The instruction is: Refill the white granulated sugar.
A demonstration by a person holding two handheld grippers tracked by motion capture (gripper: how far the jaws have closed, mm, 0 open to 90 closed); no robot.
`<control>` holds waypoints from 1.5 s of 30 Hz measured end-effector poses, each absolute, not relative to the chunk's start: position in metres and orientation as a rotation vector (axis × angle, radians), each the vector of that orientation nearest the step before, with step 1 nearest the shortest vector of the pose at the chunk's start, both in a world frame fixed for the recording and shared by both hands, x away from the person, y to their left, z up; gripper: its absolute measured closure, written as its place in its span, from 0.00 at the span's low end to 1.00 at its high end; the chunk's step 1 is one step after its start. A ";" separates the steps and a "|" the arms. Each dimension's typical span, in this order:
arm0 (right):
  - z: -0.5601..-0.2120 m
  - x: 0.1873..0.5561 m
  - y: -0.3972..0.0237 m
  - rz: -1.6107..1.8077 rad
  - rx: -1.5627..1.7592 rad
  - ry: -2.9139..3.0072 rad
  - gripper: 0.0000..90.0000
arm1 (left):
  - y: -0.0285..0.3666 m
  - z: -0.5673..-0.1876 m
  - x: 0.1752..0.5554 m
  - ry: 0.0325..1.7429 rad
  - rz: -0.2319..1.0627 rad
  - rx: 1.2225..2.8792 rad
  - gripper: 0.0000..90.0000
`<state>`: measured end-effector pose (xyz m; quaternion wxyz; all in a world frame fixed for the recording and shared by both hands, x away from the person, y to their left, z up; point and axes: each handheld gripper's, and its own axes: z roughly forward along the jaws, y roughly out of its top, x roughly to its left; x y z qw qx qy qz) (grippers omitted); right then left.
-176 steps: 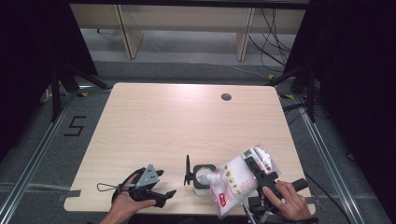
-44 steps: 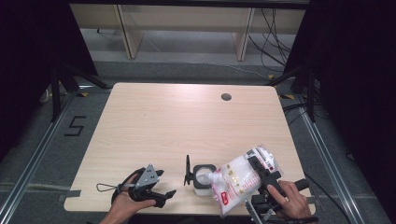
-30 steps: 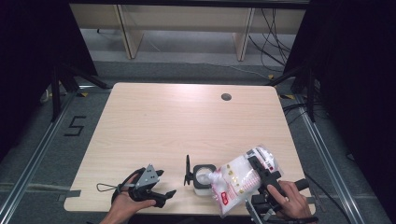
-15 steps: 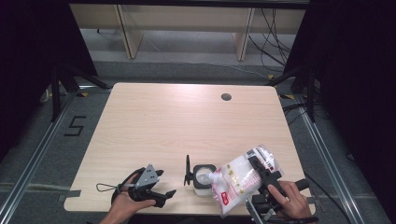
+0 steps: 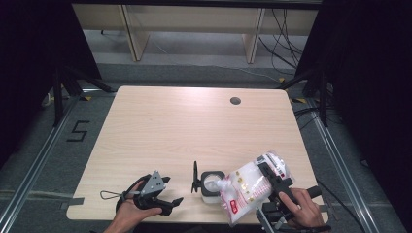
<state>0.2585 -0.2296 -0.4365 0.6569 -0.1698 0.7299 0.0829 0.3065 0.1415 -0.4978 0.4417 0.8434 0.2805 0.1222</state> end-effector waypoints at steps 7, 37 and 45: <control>-0.438 0.259 -0.231 0.204 -0.362 1.666 0.54 | 0.142 -0.497 0.307 0.677 0.319 2.103 0.19; -0.436 0.260 -0.232 0.217 -0.362 1.667 0.54 | 0.143 -0.497 0.306 0.708 0.307 2.097 0.19; -0.436 0.259 -0.231 0.213 -0.364 1.663 0.54 | 0.144 -0.497 0.306 0.699 0.304 2.107 0.19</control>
